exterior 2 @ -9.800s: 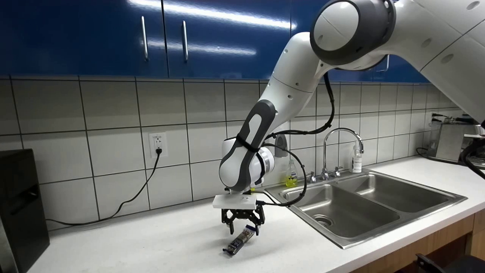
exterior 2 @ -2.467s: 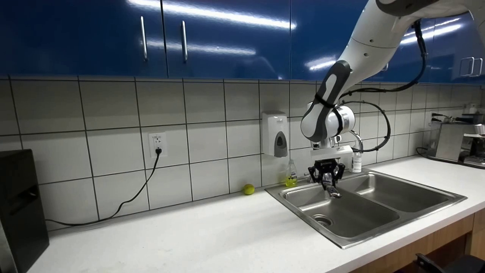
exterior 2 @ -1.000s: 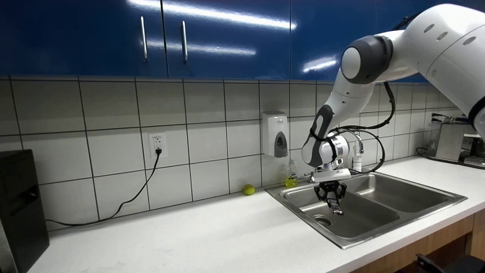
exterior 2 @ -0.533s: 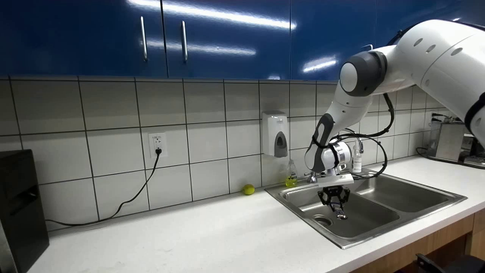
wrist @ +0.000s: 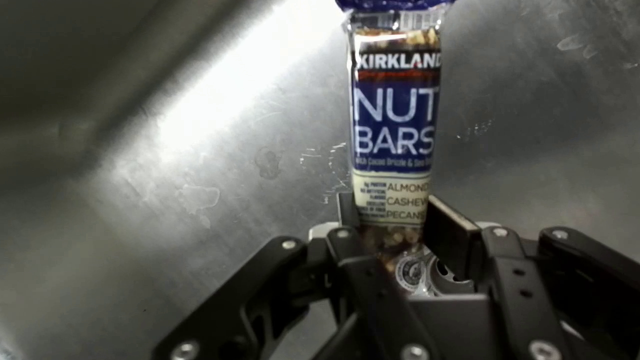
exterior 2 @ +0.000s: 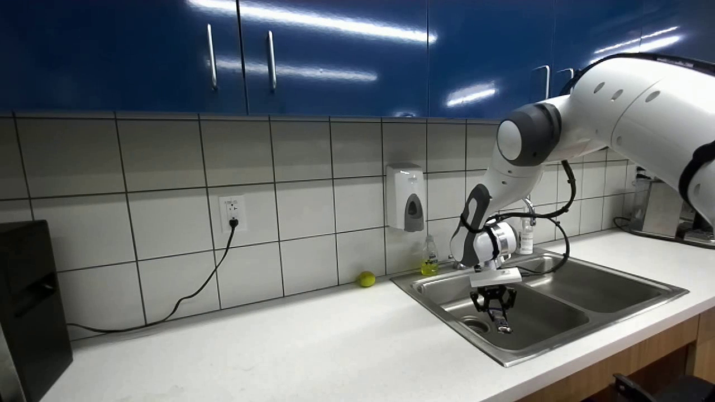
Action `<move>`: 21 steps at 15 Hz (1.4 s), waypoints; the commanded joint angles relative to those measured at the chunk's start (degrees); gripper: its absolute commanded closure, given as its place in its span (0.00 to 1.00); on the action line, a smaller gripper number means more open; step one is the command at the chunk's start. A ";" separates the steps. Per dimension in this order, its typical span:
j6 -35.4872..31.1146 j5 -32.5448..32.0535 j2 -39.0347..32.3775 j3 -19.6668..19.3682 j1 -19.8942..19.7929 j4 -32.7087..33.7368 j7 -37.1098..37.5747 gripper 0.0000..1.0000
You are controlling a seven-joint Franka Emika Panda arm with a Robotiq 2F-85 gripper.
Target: Move the chocolate bar to the left sink
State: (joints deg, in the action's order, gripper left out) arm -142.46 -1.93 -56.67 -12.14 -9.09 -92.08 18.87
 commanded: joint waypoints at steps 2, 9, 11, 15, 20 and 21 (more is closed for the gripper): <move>2.11 1.43 -3.92 0.10 -0.81 5.11 -2.16 0.88; 2.69 1.41 -8.71 -0.05 -0.77 9.11 -1.93 0.88; 2.93 1.41 -9.82 -0.09 -0.77 10.10 -1.88 0.88; 3.51 1.42 -11.25 -0.19 -0.79 11.63 -1.73 0.88; 4.45 1.47 -12.46 -0.42 -0.79 13.29 -1.31 0.88; 4.58 1.43 -12.60 -0.48 -0.76 13.45 -1.30 0.38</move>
State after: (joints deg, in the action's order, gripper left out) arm -140.50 -1.86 -68.12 -12.44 -9.36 -81.43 18.86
